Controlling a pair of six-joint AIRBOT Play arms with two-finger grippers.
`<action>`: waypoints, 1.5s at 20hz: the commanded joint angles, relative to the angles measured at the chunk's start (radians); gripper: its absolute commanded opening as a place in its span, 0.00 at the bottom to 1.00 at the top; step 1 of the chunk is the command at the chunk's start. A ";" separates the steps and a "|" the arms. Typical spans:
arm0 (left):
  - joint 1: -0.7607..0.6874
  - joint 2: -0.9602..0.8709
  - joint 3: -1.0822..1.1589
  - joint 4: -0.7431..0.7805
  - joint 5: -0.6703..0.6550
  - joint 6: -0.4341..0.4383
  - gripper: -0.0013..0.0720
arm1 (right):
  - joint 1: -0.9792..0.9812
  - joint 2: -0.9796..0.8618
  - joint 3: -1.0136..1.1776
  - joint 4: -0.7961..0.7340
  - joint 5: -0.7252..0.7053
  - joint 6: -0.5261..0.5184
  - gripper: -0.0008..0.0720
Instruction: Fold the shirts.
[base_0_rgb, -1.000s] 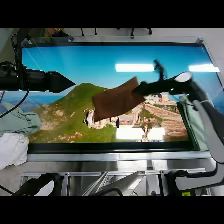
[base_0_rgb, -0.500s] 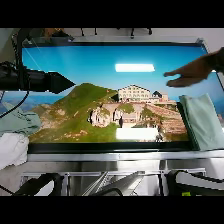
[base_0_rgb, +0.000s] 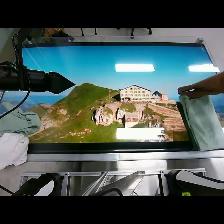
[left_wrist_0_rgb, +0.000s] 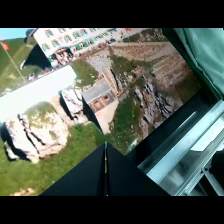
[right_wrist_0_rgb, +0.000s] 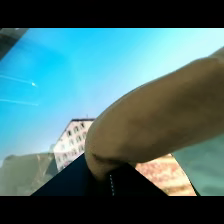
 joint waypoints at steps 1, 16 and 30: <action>0.000 0.000 0.000 0.000 0.000 0.008 0.04 | -0.015 0.074 0.000 -0.218 0.113 0.177 0.04; 0.000 0.000 -0.001 0.001 0.001 0.070 0.04 | -0.023 0.087 -0.518 -0.845 0.097 0.394 0.60; 0.047 0.024 -0.043 -0.080 0.002 0.001 0.04 | 0.315 0.156 -0.142 -0.314 -0.043 0.262 0.04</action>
